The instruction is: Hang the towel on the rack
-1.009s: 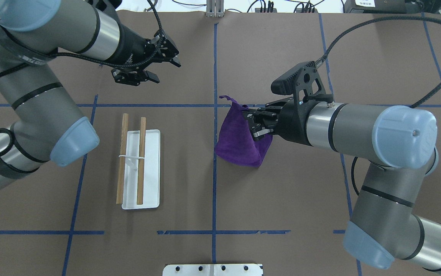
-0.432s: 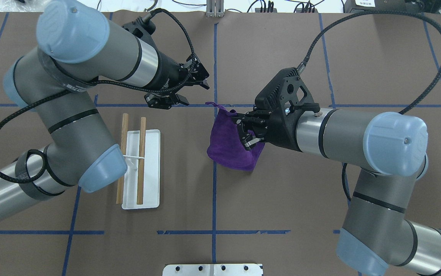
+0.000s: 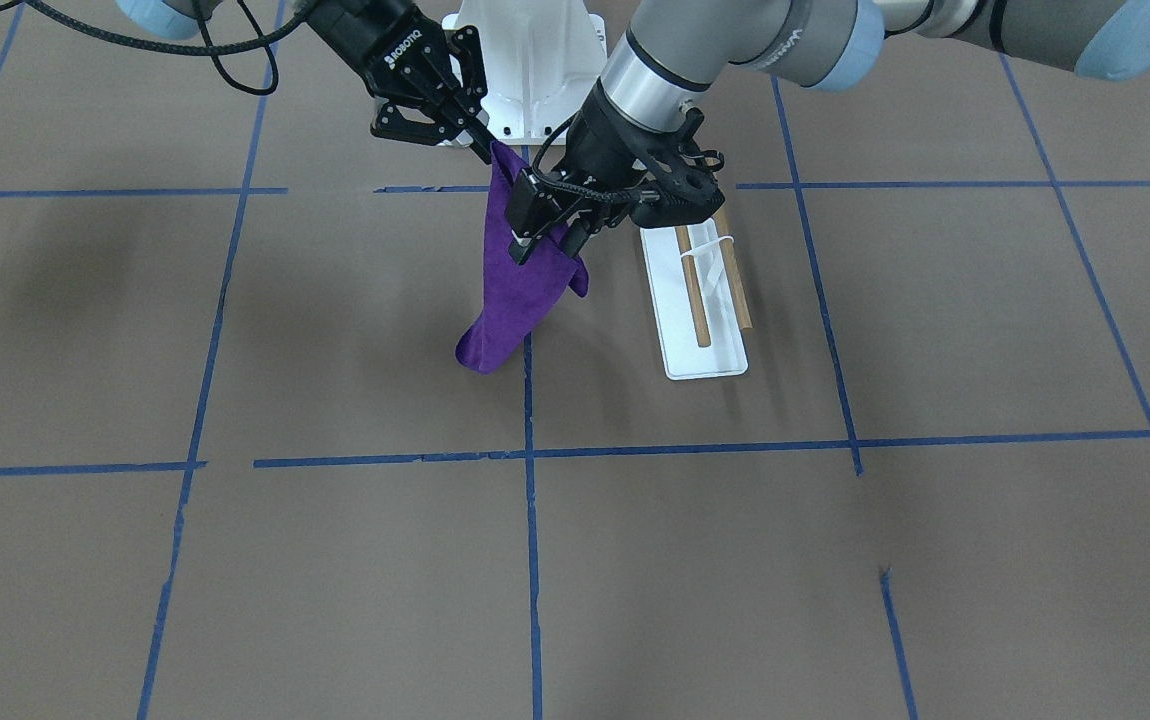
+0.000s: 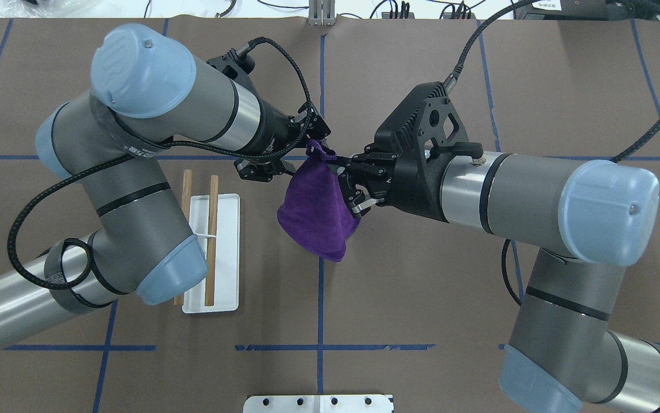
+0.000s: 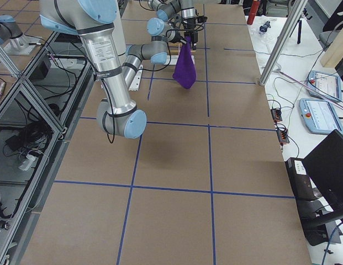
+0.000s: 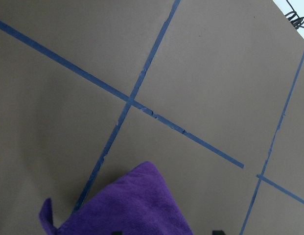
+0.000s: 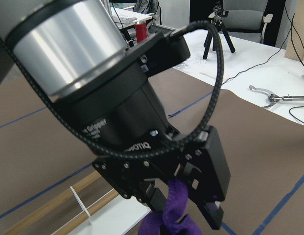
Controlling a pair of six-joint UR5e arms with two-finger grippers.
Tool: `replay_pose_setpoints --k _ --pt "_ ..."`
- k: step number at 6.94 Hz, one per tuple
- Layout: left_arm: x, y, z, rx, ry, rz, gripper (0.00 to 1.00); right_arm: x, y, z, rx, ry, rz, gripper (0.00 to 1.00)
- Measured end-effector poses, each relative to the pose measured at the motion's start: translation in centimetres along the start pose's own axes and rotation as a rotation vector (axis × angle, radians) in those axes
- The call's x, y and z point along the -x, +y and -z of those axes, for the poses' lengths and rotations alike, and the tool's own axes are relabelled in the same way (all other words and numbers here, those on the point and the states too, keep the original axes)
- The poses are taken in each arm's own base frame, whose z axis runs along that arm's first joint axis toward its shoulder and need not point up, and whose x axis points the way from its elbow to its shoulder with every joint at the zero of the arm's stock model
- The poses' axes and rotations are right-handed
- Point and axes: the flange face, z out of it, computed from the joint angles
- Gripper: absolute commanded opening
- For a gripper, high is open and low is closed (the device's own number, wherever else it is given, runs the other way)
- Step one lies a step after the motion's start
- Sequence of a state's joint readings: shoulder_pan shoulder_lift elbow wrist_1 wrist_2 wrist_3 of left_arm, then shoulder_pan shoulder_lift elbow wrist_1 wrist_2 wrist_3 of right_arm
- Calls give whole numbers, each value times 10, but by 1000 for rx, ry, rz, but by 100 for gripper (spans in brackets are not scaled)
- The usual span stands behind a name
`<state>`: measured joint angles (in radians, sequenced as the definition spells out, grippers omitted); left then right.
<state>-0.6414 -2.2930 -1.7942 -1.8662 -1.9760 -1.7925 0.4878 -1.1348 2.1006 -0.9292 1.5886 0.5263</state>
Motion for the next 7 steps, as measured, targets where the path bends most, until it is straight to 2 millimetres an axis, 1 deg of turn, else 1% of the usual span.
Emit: replay_pose_setpoints --k 1,2,3,5,7 --pt "0 4 -5 7 -6 -2 68 3 -6 1 -13 -4 0 0" --pt "2 6 -8 11 -11 -4 53 4 -9 2 -21 -5 1 0" --pt "3 7 -11 12 -16 -6 1 2 -12 2 -26 -3 1 0" --pt "4 7 -11 14 -16 -11 0 -1 -15 4 -33 3 3 0" --pt "5 8 -9 14 -14 -19 0 -2 -14 3 -28 2 5 0"
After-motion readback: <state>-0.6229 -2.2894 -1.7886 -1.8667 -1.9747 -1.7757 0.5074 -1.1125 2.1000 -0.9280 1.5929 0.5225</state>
